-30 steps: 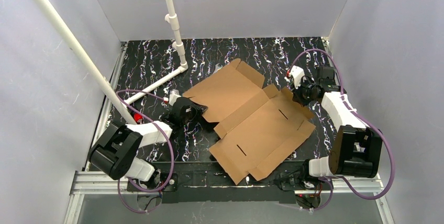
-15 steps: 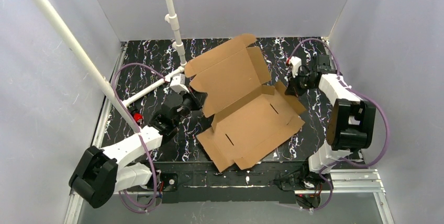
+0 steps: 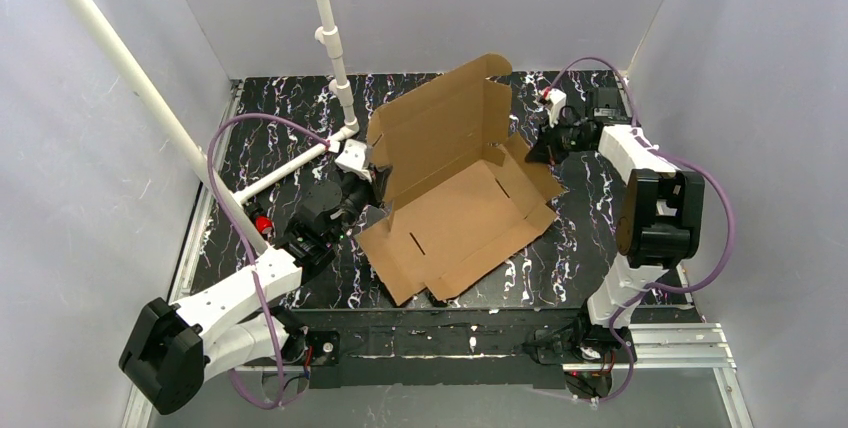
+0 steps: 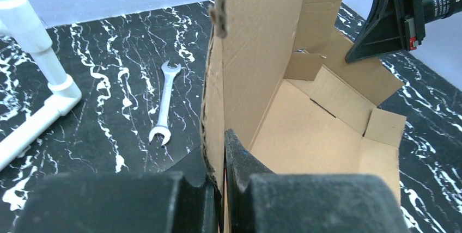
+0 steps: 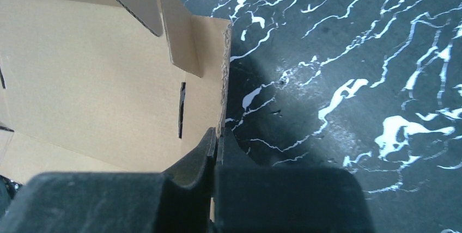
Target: Fold the paper box
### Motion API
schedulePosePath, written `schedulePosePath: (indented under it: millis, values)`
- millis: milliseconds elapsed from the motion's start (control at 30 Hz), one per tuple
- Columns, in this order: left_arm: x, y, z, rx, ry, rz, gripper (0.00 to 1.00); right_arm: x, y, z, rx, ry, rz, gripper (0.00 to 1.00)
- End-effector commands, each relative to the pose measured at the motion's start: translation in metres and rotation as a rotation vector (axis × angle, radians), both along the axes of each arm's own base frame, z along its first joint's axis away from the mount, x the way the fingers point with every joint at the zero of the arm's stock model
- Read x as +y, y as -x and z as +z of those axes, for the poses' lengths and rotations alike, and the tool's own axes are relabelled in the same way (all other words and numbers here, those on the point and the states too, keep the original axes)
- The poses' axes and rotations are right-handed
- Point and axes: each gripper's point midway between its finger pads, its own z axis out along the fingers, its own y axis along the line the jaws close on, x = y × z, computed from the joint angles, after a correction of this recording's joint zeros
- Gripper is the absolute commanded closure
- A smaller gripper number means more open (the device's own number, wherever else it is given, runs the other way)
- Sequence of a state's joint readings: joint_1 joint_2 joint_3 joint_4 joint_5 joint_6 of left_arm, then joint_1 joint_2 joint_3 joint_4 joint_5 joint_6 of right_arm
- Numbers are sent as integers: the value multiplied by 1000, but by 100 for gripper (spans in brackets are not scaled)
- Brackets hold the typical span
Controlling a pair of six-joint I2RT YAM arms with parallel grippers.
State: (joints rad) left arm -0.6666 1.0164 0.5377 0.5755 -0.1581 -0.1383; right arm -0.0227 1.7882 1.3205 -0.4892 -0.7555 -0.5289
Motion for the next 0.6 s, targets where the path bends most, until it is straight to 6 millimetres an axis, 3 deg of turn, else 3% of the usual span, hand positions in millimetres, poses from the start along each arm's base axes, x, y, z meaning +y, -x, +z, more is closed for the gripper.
schedulePosePath:
  millis: [0,100,267,567]
  values:
    - [-4,2,26,-100,-62,-25,100,21,2,11,-36,-99,20,99]
    - [-11,5,29,-110,-67,-64,100,22,5,8,-43,-104,19,99]
    - [-9,11,54,-132,-4,-57,100,27,16,15,-134,-154,19,99]
    - [-2,25,83,-200,-9,-85,100,36,25,56,-384,-234,40,99]
